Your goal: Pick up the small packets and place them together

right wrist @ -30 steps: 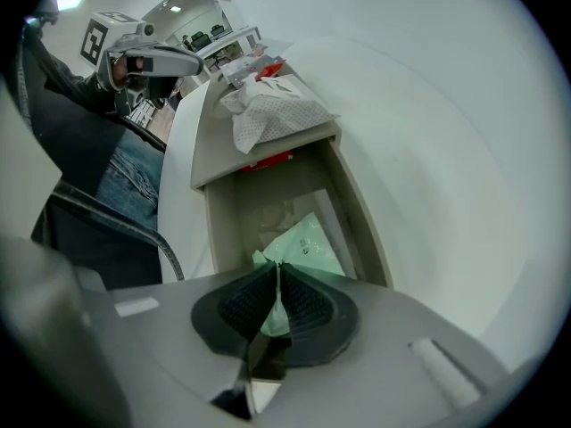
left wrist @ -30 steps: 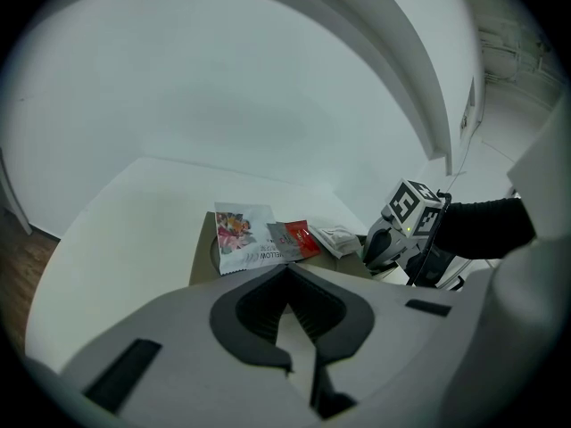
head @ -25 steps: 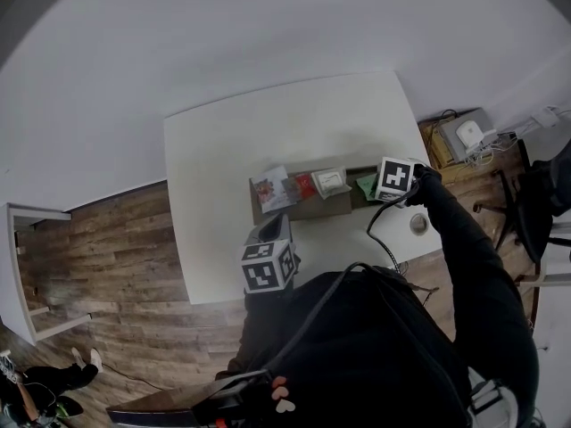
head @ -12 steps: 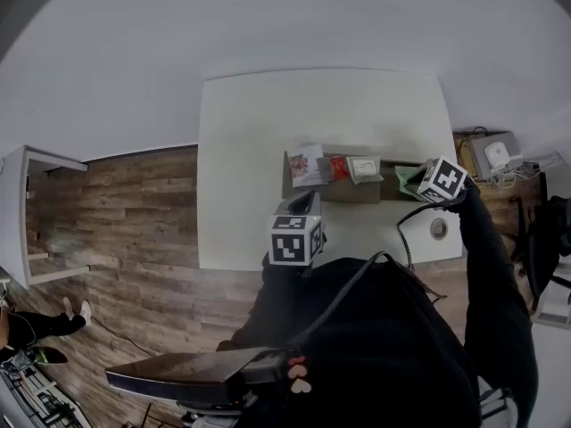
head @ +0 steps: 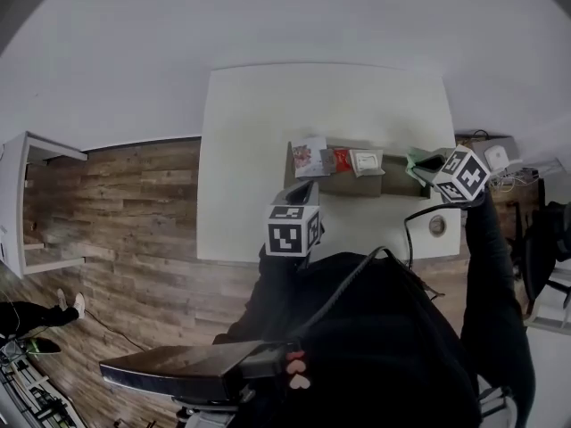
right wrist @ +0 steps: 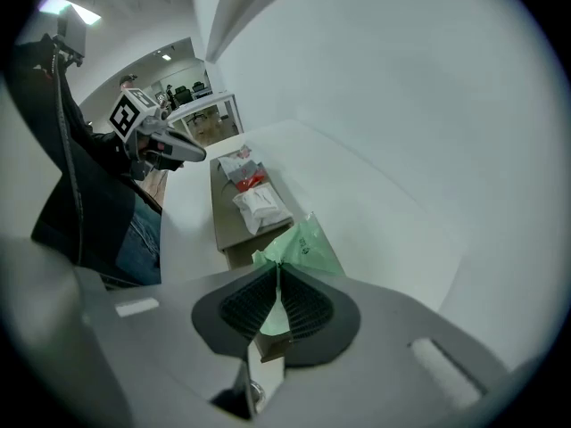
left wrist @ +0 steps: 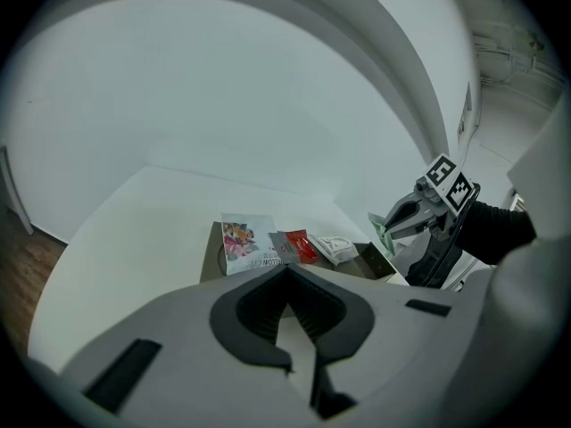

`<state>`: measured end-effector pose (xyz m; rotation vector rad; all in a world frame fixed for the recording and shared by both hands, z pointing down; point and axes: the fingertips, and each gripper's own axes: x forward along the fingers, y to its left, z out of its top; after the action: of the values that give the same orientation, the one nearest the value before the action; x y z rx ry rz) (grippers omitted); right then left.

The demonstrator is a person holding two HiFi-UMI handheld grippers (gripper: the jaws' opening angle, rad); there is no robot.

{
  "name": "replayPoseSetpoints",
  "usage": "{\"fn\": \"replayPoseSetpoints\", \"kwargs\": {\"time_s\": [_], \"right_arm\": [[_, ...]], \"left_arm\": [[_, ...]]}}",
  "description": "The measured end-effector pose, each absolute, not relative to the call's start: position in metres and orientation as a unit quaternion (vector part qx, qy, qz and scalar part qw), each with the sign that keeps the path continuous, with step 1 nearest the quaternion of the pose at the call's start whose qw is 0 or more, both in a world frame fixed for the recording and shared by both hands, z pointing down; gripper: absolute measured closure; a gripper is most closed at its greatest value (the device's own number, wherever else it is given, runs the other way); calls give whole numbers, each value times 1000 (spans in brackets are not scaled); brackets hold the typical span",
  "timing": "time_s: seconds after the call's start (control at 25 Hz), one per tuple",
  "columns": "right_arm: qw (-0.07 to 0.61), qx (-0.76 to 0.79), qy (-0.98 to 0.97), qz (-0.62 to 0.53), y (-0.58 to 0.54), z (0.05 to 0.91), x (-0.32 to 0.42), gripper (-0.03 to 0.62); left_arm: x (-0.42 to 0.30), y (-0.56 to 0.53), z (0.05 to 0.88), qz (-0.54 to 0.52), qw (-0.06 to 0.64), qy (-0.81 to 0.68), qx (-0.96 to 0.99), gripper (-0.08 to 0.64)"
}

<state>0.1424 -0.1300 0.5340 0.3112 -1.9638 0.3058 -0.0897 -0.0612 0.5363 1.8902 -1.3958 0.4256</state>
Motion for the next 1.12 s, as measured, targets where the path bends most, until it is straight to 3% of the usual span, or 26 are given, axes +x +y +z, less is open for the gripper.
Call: {"fn": "replayPoseSetpoints", "kwargs": {"time_s": [0.4, 0.76, 1.12], "right_arm": [[485, 146, -861, 43, -141, 481, 97, 572], [442, 110, -889, 37, -129, 478, 37, 572], [443, 52, -894, 48, -99, 505, -12, 572]], "left_arm": [[-95, -54, 534, 158, 370, -552, 730, 560], [-105, -51, 535, 152, 374, -563, 721, 560], [-110, -41, 538, 150, 380, -568, 715, 560]]}}
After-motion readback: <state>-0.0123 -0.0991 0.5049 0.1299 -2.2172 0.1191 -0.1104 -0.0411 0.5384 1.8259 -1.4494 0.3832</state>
